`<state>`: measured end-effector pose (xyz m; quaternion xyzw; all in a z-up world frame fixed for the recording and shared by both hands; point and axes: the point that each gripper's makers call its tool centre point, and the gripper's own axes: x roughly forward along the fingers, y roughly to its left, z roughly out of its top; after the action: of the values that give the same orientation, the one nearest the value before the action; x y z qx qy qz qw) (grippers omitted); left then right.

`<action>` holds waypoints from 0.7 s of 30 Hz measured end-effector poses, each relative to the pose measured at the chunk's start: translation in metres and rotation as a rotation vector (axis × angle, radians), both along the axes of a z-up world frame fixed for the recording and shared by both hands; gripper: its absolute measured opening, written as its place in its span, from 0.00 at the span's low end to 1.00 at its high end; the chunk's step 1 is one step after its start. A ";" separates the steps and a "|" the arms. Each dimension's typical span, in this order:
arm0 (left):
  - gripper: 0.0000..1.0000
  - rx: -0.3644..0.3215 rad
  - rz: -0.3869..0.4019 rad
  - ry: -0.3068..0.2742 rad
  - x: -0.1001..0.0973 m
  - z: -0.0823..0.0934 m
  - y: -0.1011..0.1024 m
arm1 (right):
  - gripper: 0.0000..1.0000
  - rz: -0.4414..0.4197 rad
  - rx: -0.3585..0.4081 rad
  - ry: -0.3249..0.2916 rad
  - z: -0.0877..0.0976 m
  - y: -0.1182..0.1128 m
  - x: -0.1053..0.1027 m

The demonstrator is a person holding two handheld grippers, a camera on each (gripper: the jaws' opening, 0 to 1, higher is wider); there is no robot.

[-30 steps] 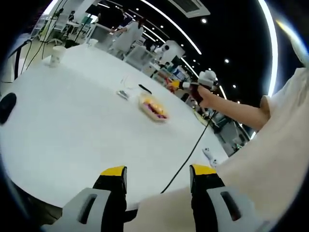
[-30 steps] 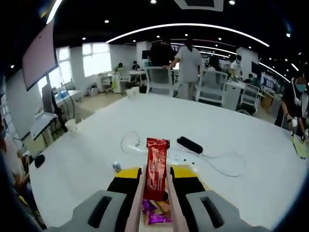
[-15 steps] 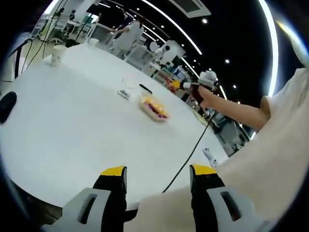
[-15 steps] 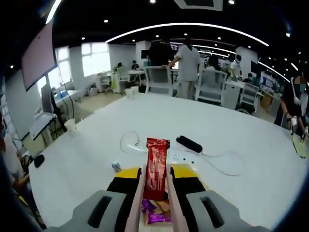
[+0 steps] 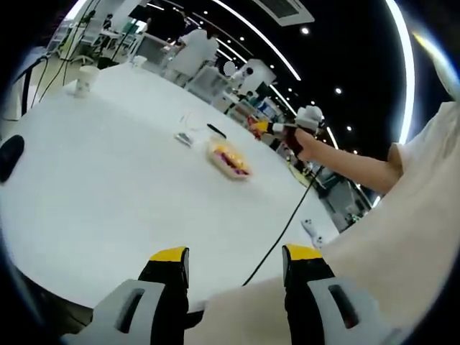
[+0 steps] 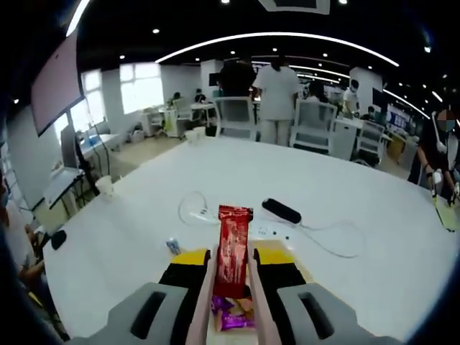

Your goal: Place the target food into the container with the food tongs after gripping and lifting it, then release it inside without dropping or visibly crushing the food.

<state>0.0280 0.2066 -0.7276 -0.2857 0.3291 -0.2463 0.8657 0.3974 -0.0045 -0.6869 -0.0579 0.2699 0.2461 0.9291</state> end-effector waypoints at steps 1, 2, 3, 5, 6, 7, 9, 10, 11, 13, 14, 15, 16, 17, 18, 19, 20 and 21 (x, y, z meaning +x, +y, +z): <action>0.52 0.001 -0.001 0.000 0.000 0.000 0.000 | 0.23 0.000 0.001 0.001 0.000 0.000 0.000; 0.52 0.001 -0.002 0.000 0.000 0.000 0.000 | 0.23 -0.001 0.002 0.001 -0.001 -0.001 0.001; 0.52 0.003 -0.004 -0.001 0.001 0.000 0.000 | 0.23 -0.001 0.002 0.001 -0.002 -0.002 0.002; 0.52 0.003 -0.004 0.000 0.001 0.000 0.000 | 0.23 -0.004 0.007 0.008 -0.006 -0.004 0.003; 0.52 0.003 -0.004 0.001 0.001 0.000 0.000 | 0.23 -0.005 0.006 0.009 -0.006 -0.005 0.003; 0.52 0.002 -0.005 0.001 0.000 0.000 0.000 | 0.23 -0.006 0.004 0.010 -0.007 -0.006 0.003; 0.51 0.001 -0.006 0.002 0.000 0.000 -0.001 | 0.23 -0.007 0.007 0.012 -0.007 -0.006 0.002; 0.51 0.001 -0.006 0.003 0.000 0.000 -0.001 | 0.23 -0.009 0.006 0.015 -0.009 -0.006 0.002; 0.51 0.002 -0.009 0.002 0.000 0.001 -0.002 | 0.23 -0.013 0.007 0.017 -0.009 -0.008 0.002; 0.51 0.004 -0.010 0.002 0.000 0.001 -0.001 | 0.23 -0.017 0.017 0.019 -0.010 -0.008 0.003; 0.51 0.005 -0.010 0.002 0.000 0.001 -0.001 | 0.23 -0.017 0.016 0.018 -0.009 -0.007 0.002; 0.51 0.005 -0.010 0.002 0.000 0.001 -0.001 | 0.23 -0.015 0.019 0.020 -0.009 -0.007 0.002; 0.51 0.005 -0.010 0.004 0.001 0.001 -0.001 | 0.23 -0.015 0.020 0.020 -0.009 -0.007 0.001; 0.51 0.006 -0.010 0.004 0.000 0.001 -0.001 | 0.23 -0.013 0.021 0.021 -0.009 -0.006 0.001; 0.51 0.008 -0.013 0.003 0.001 0.001 0.000 | 0.24 -0.012 0.024 0.023 -0.009 -0.006 0.000; 0.51 0.009 -0.014 0.003 0.001 0.001 -0.001 | 0.24 -0.010 0.026 0.026 -0.010 -0.005 -0.001; 0.51 0.009 -0.014 0.003 0.001 0.001 -0.001 | 0.24 -0.007 0.027 0.029 -0.011 -0.005 -0.001; 0.51 0.009 -0.015 0.002 0.001 0.001 -0.001 | 0.24 -0.004 0.028 0.031 -0.012 -0.004 -0.002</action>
<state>0.0287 0.2055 -0.7262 -0.2797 0.3333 -0.2508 0.8647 0.3957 -0.0089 -0.6990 -0.0407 0.2811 0.2489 0.9259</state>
